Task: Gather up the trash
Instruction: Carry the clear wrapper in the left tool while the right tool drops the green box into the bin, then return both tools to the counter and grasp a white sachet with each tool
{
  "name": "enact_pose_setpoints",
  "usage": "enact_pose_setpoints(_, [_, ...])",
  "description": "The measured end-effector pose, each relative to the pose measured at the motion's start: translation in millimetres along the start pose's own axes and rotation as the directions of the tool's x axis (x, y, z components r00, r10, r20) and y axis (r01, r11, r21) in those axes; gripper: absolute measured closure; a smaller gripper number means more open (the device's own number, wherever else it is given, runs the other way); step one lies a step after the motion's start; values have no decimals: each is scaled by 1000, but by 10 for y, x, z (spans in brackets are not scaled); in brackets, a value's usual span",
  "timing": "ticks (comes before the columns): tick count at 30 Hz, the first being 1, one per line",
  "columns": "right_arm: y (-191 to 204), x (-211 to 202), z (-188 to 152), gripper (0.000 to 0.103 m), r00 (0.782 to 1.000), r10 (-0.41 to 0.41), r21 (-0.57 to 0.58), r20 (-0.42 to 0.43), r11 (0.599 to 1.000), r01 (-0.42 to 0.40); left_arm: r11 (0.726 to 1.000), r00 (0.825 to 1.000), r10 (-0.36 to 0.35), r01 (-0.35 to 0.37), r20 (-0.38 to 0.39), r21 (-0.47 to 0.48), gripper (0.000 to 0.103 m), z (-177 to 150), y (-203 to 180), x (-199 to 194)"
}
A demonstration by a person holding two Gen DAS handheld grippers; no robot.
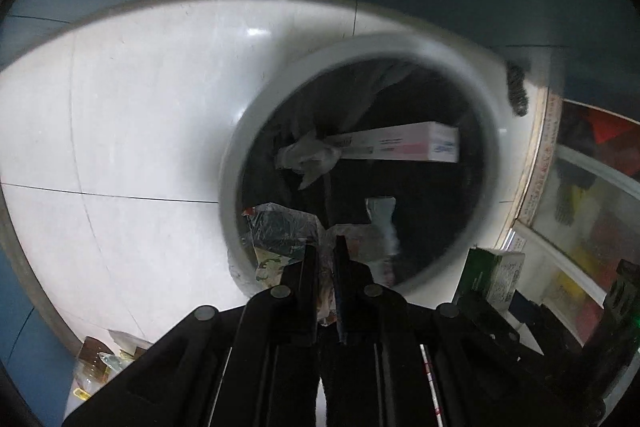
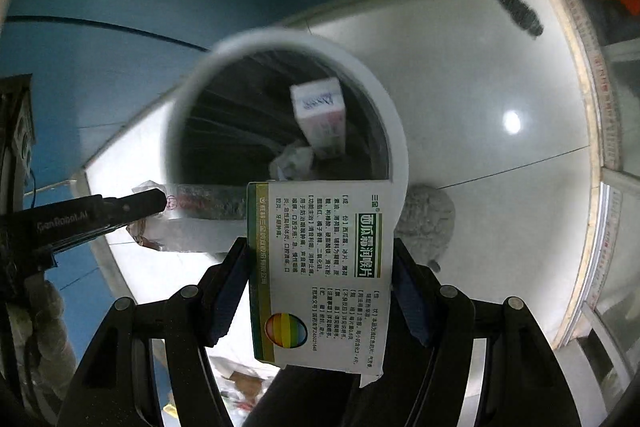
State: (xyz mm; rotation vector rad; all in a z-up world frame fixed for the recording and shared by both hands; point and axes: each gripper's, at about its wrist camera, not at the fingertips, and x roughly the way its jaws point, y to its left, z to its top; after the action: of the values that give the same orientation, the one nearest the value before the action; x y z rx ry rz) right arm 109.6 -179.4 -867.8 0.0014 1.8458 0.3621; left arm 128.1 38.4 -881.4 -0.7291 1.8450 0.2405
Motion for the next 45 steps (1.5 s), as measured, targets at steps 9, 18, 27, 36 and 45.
enact_pose_setpoints(9, [-9,424,142,14,1000,-7,-16,-30,1000,6,1000,997,3,-3,81,0,3,-26,33,-94])
enact_pose_setpoints(18, [-49,188,64,0,999,-39,-15,9,999,39,974,948,199,-218,249,54,3,-299,84,-518])
enact_pose_setpoints(27, [182,-568,-206,0,983,-145,-68,109,986,153,967,916,229,-254,330,33,3,-915,-33,-1291])
enact_pose_setpoints(36, [513,-2045,-681,0,968,-150,-119,200,977,176,983,907,160,-181,390,18,3,-1745,-332,-2499])
enact_pose_setpoints(45, [867,-3647,-1321,0,948,-137,-157,287,970,187,984,883,125,-168,452,55,3,-2468,-564,-3623])
